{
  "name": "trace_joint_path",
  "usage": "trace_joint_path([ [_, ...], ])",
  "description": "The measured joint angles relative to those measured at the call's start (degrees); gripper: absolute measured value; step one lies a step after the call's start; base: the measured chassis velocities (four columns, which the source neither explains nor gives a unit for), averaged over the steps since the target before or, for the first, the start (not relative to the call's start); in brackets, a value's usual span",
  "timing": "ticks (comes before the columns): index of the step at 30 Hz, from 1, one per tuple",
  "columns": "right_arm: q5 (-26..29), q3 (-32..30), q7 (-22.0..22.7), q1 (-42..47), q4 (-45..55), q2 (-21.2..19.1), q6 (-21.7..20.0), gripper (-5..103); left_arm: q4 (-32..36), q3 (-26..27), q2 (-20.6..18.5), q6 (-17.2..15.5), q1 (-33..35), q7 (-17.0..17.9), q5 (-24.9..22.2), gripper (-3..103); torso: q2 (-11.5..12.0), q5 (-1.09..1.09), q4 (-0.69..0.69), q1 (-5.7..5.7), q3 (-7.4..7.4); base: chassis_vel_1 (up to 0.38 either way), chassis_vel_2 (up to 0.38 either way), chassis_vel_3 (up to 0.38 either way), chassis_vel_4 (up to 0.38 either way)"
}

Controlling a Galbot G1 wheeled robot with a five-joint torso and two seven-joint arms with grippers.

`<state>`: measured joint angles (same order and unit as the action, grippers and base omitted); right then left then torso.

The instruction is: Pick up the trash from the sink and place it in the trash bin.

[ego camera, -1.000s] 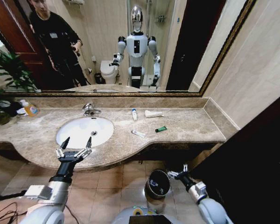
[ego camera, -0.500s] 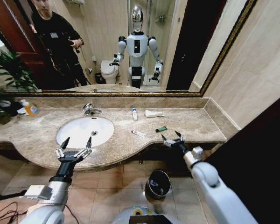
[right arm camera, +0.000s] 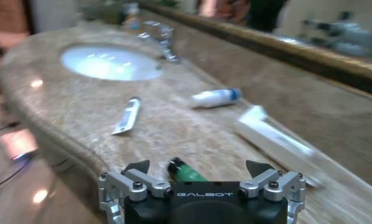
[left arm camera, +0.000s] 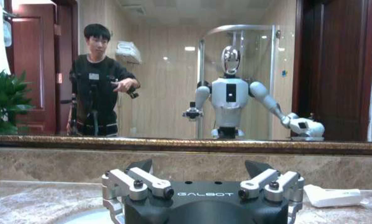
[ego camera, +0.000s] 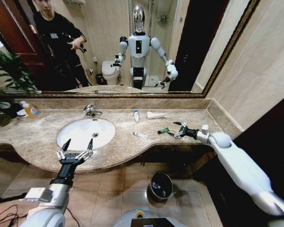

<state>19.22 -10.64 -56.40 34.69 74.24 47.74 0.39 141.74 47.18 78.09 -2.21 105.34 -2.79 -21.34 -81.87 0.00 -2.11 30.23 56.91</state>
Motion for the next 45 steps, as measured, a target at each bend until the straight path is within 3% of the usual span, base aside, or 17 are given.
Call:
trace_joint_path([
  [3,-2.35,2.44,-2.55,-2.97,-2.1,1.27,0.63,100,0.0,0.0,0.0,0.0,0.0,0.0,0.0,100,0.0,0.0,-0.01,0.0,0.0,0.0,0.0,0.0,0.0],
  [6,-6.69,4.49,-7.9,-7.93,-6.26,4.21,1.31,100,0.0,0.0,0.0,0.0,0.0,-0.01,0.0,100,0.0,0.0,0.0,0.0,0.0,0.0,0.0,0.0,0.0],
  [13,-11.01,4.95,-13.4,-14.63,-13.06,8.31,1.65,97,0.0,0.0,0.0,0.0,0.0,-0.01,0.0,100,0.0,0.0,0.0,0.0,0.0,0.0,0.0,0.0,0.0],
  [14,-11.01,4.95,-13.4,-14.63,-13.06,8.31,1.65,97,0.0,0.0,0.0,0.0,0.0,-0.01,0.0,100,0.0,0.0,0.0,0.0,0.0,0.0,0.0,0.0,0.0],
  [17,-13.34,4.23,-16.9,-17.15,-16.03,9.13,1.68,85,0.0,0.0,0.0,0.0,0.0,0.0,0.0,100,0.0,0.0,0.0,0.0,-0.01,0.0,0.0,0.0,0.0],
  [22,-14.81,3.55,-20.13,-18.22,-16.96,8.45,1.69,82,0.0,0.0,0.0,0.0,0.0,0.0,0.0,100,0.0,0.0,0.0,0.0,-0.01,0.0,0.0,0.0,0.0],
  [24,-14.97,3.48,-22.06,-18.3,-16.82,7.43,1.55,86,0.0,0.0,0.0,0.0,0.0,-0.01,0.0,100,-0.01,0.01,0.01,-0.01,-0.01,0.0,0.0,0.0,0.0],
  [31,-15.57,3.58,-21.5,-17.67,-16.74,7.11,2.4,97,0.0,0.0,0.0,0.0,0.0,-0.01,0.0,100,-0.01,0.01,0.0,-0.01,-0.01,0.0,0.0,0.0,0.0],
  [45,-14.43,4.31,-18.67,-17.58,-17.8,6.94,2.81,93,0.0,0.0,0.0,0.0,0.0,0.0,0.0,100,-0.01,0.0,0.01,-0.01,-0.01,0.0,0.0,0.0,0.0],
])
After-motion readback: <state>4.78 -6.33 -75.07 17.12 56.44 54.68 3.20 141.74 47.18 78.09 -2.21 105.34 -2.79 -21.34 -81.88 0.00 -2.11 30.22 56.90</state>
